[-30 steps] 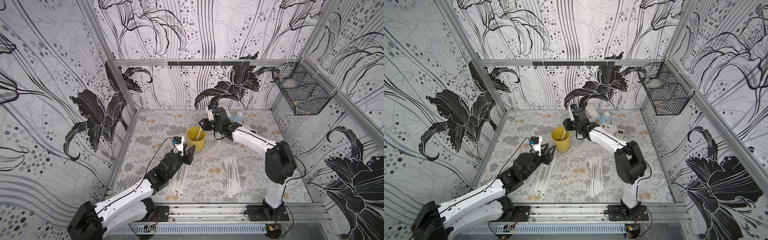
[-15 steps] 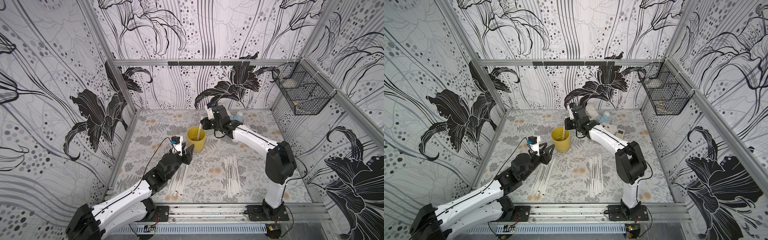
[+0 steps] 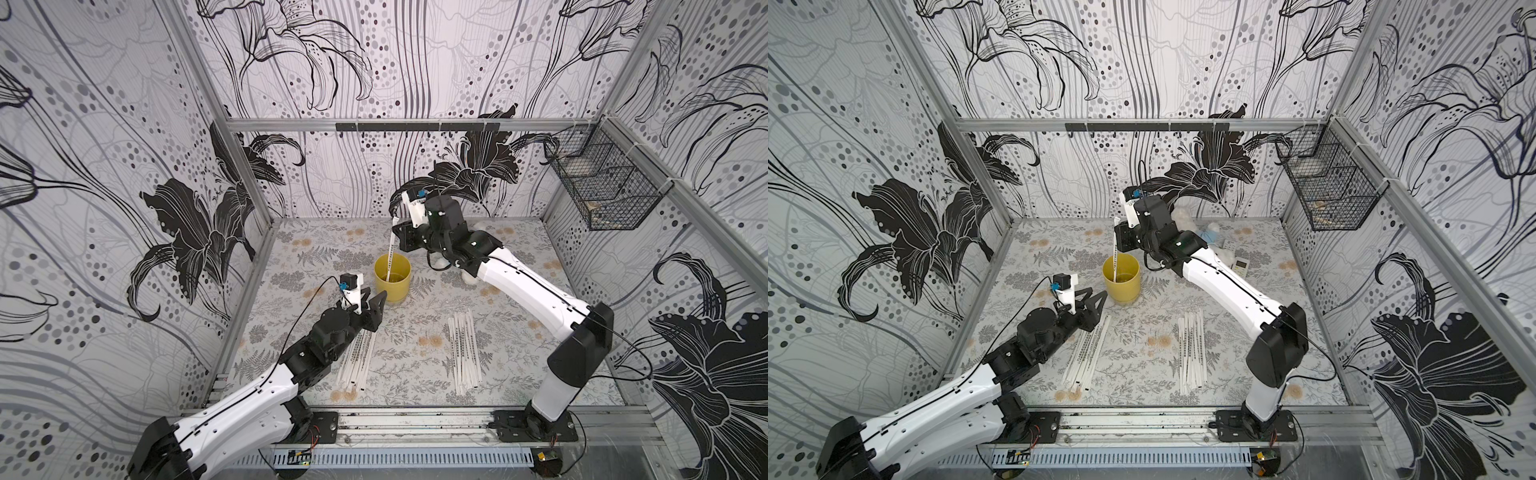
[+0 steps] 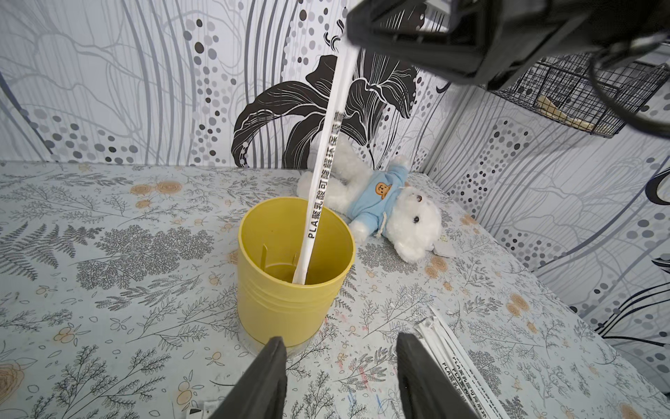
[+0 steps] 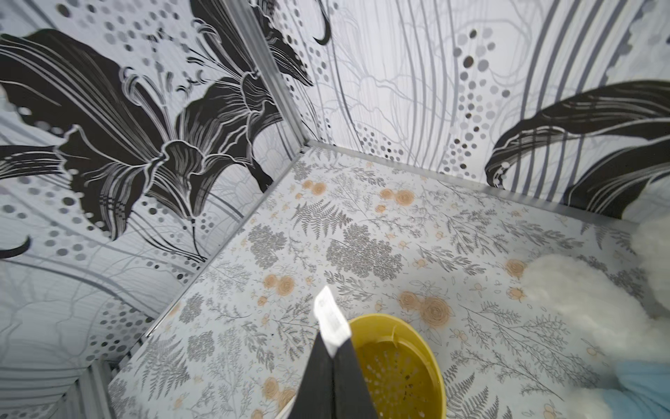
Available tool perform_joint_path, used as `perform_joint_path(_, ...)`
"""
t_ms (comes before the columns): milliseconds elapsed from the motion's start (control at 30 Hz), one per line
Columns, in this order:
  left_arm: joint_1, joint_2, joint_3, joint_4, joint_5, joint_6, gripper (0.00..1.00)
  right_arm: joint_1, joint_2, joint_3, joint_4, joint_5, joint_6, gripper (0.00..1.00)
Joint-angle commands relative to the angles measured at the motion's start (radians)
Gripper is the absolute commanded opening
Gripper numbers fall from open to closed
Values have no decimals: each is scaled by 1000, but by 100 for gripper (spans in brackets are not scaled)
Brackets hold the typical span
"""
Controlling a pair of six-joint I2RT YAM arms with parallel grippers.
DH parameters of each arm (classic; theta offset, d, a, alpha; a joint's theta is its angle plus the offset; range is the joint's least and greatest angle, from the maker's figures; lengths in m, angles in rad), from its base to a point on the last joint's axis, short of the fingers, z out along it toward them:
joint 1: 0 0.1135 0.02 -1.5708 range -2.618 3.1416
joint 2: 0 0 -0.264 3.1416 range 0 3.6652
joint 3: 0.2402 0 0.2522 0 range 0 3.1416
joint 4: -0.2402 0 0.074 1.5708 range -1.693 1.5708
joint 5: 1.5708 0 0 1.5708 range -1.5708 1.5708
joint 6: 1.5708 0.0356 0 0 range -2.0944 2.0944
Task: Take the straws out of the storage container
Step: Pick up the straw from the container, then place the straw at the center of the board.
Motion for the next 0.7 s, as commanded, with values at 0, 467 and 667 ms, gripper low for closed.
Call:
perform_joint_path(0,6,-39,54,-73,14,-42,51,33,-90,7,-39,20,-7,0)
perform_joint_path(467,4,-217,96,-436,32,-178,48,116,-220,-322,140,-144,228,0)
perform_joint_path(667,4,-233,97,-526,85,-222,48,162,-153,-432,264,-195,351,0)
